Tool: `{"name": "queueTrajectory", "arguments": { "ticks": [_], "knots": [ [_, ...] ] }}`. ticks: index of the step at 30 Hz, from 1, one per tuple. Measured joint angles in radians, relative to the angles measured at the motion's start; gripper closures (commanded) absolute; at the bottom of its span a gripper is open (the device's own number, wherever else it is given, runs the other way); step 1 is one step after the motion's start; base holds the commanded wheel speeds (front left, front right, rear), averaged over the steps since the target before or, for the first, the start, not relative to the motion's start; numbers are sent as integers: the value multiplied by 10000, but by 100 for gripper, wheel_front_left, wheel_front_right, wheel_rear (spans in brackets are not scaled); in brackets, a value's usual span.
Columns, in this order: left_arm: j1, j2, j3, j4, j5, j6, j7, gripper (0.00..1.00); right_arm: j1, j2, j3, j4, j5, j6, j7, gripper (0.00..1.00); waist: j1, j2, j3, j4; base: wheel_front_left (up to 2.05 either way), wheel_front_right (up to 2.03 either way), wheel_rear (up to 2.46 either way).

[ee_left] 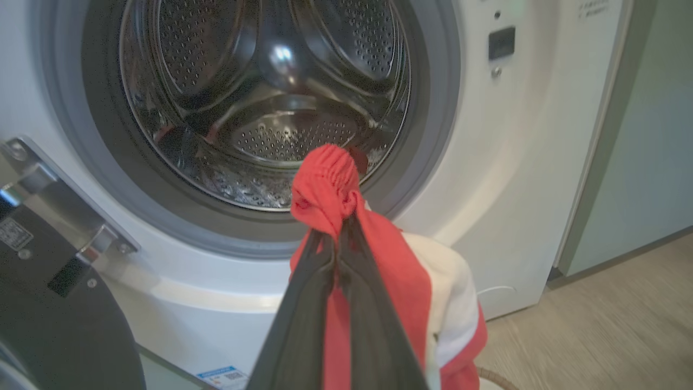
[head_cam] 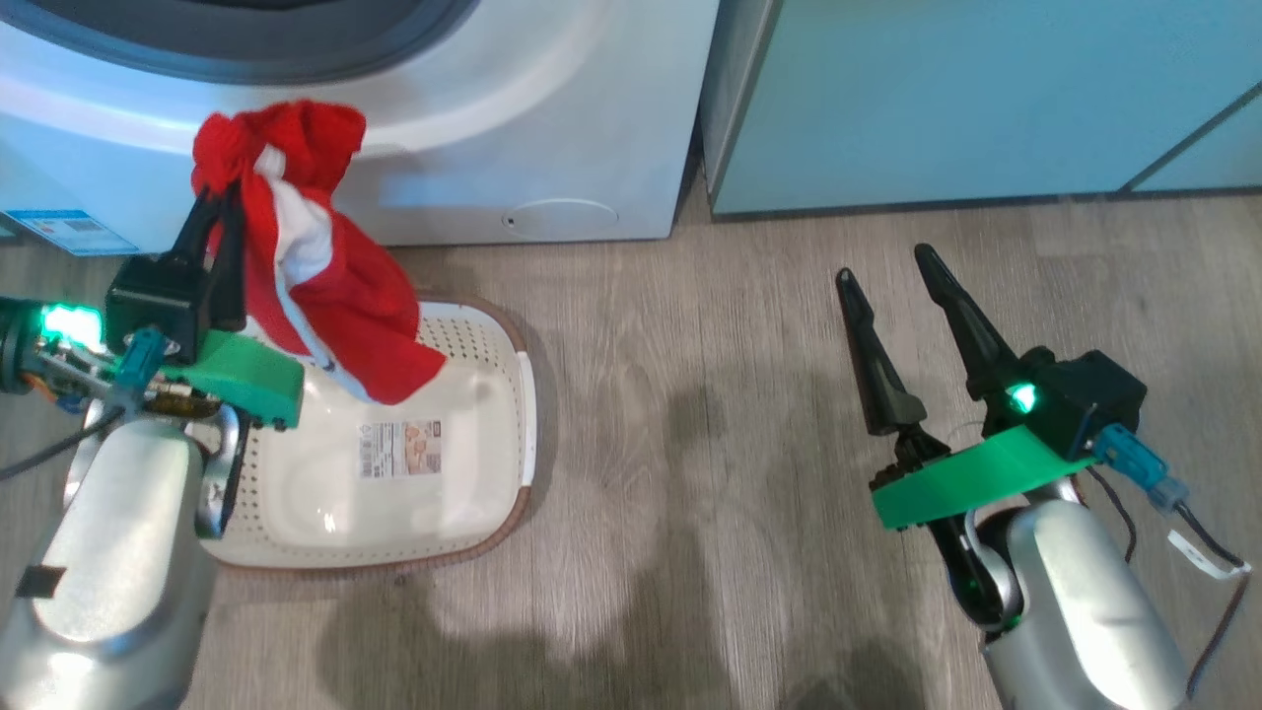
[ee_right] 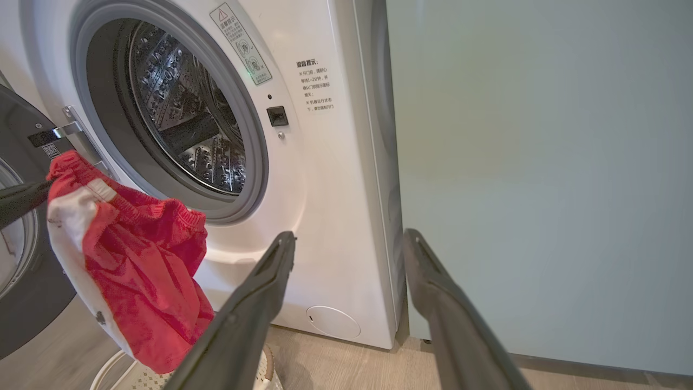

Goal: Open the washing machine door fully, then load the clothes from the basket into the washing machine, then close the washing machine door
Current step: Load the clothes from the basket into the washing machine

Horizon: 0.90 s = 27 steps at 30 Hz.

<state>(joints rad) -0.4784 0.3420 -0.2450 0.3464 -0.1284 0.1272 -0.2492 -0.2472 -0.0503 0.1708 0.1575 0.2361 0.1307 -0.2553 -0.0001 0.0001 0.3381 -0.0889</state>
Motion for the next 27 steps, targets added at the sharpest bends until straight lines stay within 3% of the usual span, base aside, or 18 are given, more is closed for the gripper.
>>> {"name": "queueTrajectory", "arguments": {
  "ticks": [10,18,27],
  "knots": [
    [1124,-897,525,-2057,157,-328,-31,100,598,0,-464,96,-242,0,0,0,0,0,-985,159,0,0,0],
    [2647,-1781,798,-2341,155,-941,-31,100,1231,2,-748,157,-341,0,0,0,0,0,-2083,337,0,0,0],
    [4025,-2410,976,-2238,334,-1166,-31,100,1813,4,-861,188,-341,0,0,0,0,0,-2979,453,0,0,0]
  ]
}}
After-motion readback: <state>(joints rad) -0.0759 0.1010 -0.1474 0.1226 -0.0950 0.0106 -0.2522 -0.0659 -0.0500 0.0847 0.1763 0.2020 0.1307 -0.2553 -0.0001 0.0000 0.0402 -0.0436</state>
